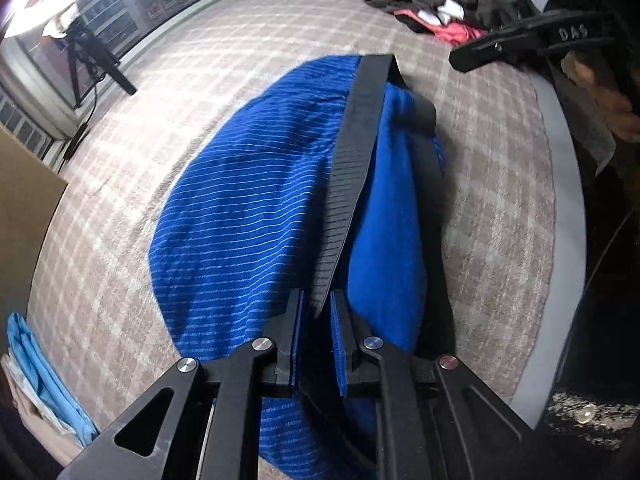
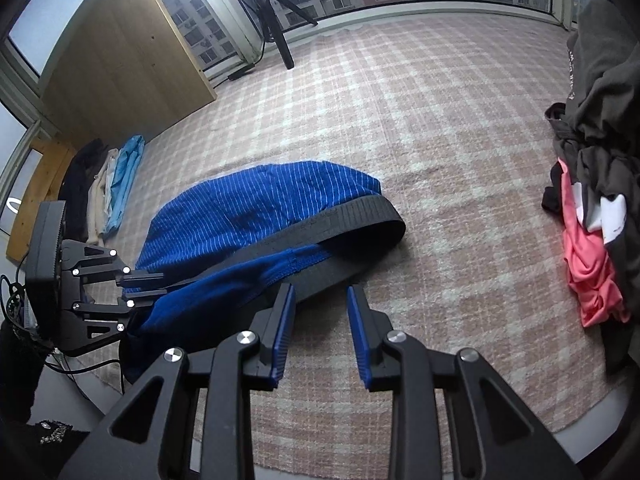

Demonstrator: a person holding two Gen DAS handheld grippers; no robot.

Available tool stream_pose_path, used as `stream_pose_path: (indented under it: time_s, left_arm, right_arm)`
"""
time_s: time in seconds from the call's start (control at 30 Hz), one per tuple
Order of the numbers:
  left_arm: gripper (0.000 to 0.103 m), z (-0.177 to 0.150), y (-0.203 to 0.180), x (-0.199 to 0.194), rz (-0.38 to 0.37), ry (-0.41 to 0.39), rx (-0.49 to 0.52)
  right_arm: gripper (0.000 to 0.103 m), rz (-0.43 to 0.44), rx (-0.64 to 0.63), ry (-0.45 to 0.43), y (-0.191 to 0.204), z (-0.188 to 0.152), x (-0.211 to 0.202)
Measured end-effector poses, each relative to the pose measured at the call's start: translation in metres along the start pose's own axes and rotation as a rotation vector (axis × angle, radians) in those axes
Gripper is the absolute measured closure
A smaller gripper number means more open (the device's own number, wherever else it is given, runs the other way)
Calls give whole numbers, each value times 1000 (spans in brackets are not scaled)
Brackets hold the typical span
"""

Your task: Fold clothes

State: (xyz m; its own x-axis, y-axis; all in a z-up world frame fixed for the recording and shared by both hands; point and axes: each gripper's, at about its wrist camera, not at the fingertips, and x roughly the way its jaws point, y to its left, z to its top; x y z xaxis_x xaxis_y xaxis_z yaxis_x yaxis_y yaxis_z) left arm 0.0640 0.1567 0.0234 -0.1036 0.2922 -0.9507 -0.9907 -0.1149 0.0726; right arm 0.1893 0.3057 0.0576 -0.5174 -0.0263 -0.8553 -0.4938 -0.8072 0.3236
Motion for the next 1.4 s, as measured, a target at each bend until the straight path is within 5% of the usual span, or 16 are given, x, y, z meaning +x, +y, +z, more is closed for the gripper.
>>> stream_pose_path:
  time_s: [0.27, 0.57, 0.73, 0.8, 0.87, 1.07, 1.2, 1.4]
  left_arm:
    - [102, 8, 23, -5, -3, -35, -121]
    - [102, -32, 91, -100, 79, -278, -415]
    - [102, -106, 140, -125, 222, -354, -704]
    - [102, -142, 156, -119, 274, -313, -822]
    - [102, -172, 165, -107, 245, -265, -884]
    - [100, -172, 150, -89, 200, -258, -883]
    - [80, -177, 142, -92, 176, -272, -931]
    - [78, -226, 112, -123, 163, -306, -1015]
  right_arm:
    - [75, 43, 20, 57, 0, -8, 18]
    - [67, 163, 172, 99, -6, 4, 56]
    - [67, 99, 0, 90, 36, 12, 53]
    - [67, 90, -62, 76, 51, 14, 45]
    - [67, 70, -115, 59, 65, 18, 38]
    - [67, 103, -455, 5, 164, 34, 24]
    - [67, 105, -753, 80, 240, 18, 52]
    - [67, 3, -1081, 206, 288, -15, 113]
